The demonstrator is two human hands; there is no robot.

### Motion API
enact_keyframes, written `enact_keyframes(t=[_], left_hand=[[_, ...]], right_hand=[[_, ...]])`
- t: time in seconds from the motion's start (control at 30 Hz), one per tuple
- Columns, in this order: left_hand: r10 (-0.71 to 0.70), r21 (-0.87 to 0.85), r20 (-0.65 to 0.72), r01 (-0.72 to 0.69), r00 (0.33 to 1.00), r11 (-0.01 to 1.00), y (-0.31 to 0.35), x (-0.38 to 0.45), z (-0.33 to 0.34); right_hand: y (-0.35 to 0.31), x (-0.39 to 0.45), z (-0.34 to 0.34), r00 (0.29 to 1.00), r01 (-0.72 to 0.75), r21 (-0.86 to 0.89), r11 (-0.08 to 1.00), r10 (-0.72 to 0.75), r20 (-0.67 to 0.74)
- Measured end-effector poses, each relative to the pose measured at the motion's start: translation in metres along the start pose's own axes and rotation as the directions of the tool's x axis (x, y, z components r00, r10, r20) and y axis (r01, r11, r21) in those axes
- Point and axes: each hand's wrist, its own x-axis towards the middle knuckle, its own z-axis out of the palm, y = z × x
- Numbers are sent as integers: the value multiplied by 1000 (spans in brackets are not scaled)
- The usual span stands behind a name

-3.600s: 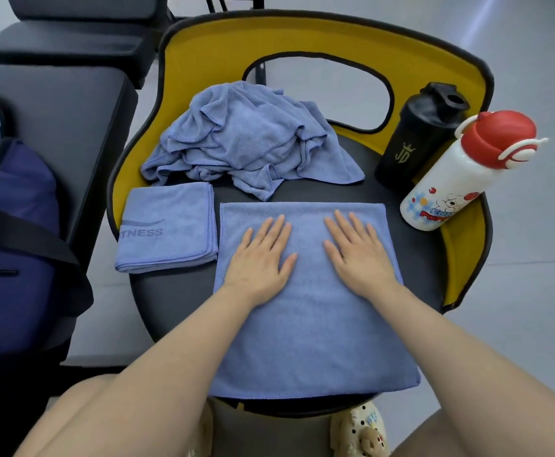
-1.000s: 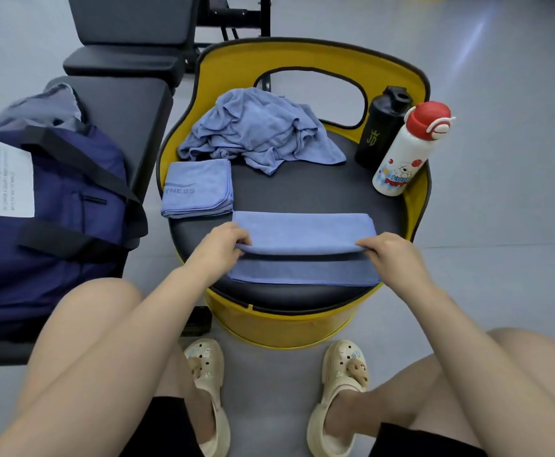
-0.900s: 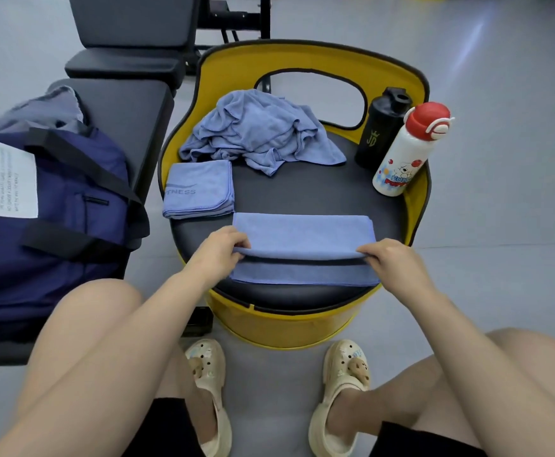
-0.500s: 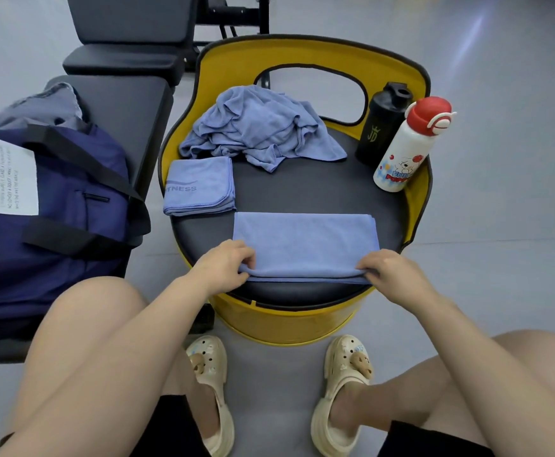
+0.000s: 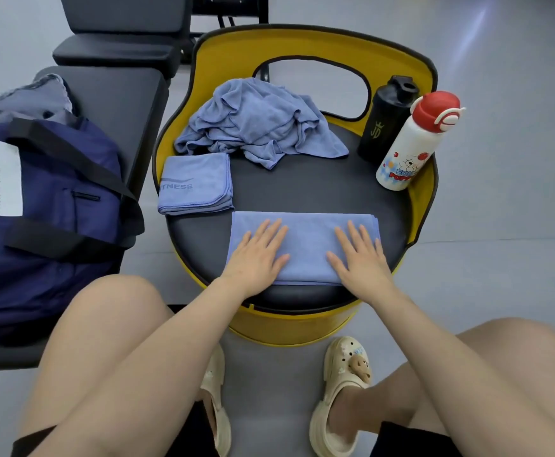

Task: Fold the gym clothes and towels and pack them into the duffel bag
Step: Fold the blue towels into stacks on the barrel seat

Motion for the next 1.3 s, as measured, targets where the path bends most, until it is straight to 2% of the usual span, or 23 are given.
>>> enact_keyframes(t=[0.13, 0.37, 0.43, 0.53, 0.63, 0.7, 0.87, 1.13, 1.23, 1.3], left_hand=[[-36, 47, 64, 33, 997, 998, -3, 8, 10], [-79, 89, -3, 79, 997, 993, -19, 9, 9], [-96, 101, -48, 100, 994, 990, -15, 8, 9], [-87, 53, -130, 95, 988, 994, -7, 15, 10], [-65, 3, -173, 66, 983, 998, 3, 27, 14], [-60, 19, -130, 63, 990, 998, 4, 32, 17], [-110, 29, -80, 113, 991, 993, -8, 33, 18], [-244, -31, -87, 242, 966, 970, -36, 27, 12], [-329, -132, -98, 315, 939, 940, -45, 21, 6], [-416, -265, -136, 371, 899, 890, -46, 17, -2]], right_hand=[[-3, 6, 9, 999, -19, -71, 997, 22, 33], [-20, 27, 6, 999, -11, -53, 999, 14, 48], [-31, 31, 2, 1000, -25, -26, 999, 25, 2], [-50, 41, 0, 992, 85, 23, 996, -82, -101], [-64, 49, 9, 984, 169, 32, 985, -167, -68], [-66, 51, 15, 985, 171, -5, 985, -171, -35], [-48, 54, 16, 994, 92, -17, 996, -93, -55], [-4, 46, 10, 995, -55, -9, 998, 54, -87], [9, 43, 7, 985, -155, 44, 987, 157, -66], [9, 43, 4, 979, -194, -9, 981, 193, -64]])
